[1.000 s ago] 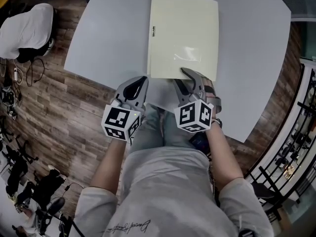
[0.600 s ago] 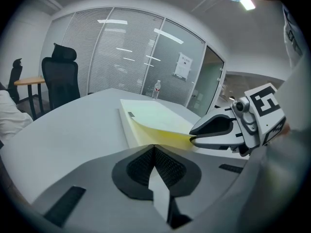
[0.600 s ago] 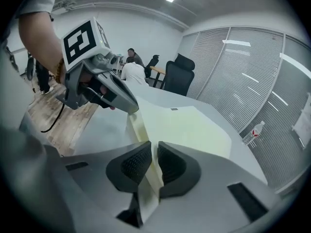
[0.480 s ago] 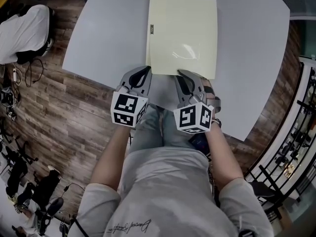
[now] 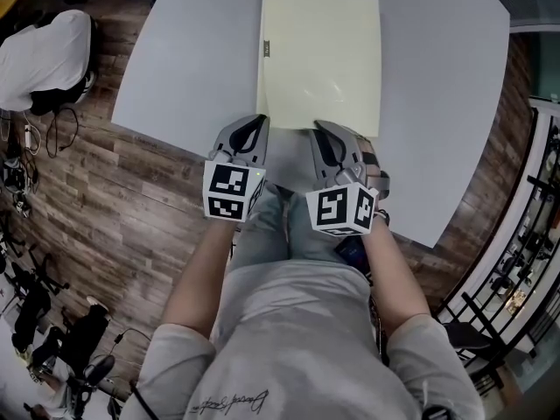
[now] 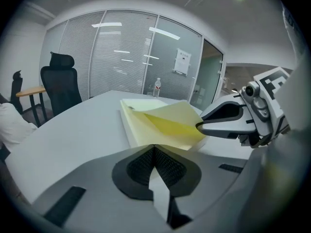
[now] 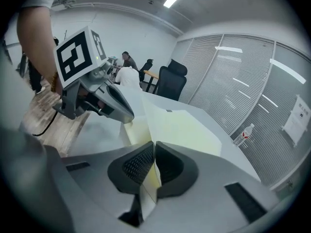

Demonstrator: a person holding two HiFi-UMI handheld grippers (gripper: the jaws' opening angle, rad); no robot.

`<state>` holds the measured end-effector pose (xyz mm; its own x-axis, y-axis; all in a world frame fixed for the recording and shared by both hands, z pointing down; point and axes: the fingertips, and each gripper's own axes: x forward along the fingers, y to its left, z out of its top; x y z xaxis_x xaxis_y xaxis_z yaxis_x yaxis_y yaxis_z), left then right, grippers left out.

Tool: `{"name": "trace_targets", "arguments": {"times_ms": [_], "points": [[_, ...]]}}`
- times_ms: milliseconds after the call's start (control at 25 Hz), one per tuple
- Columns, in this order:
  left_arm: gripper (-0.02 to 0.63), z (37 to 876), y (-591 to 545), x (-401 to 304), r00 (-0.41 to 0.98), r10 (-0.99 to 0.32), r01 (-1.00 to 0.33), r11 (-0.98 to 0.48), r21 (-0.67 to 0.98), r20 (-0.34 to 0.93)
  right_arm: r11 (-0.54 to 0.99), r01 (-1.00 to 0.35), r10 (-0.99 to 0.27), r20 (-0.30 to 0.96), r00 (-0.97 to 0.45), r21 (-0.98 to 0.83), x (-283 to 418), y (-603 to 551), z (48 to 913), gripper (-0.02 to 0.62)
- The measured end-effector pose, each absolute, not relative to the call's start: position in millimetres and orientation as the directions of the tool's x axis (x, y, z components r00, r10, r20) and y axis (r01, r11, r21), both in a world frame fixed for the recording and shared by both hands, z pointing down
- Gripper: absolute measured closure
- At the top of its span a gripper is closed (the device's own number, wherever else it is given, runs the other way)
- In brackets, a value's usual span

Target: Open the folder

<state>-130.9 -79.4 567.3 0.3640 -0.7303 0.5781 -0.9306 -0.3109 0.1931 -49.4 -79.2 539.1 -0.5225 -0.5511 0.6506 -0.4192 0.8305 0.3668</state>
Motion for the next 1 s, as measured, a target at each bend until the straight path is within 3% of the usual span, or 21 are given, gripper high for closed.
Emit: {"name": "trace_targets", "arguments": {"times_ms": [1000], "points": [[0.597, 570.0, -81.2, -140.2, 0.37, -0.718, -0.929, -0.303, 0.214, 0.59, 0.649, -0.721, -0.715, 0.518, -0.47, 0.242, 21.5, -100.8, 461.6, 0.571]]}}
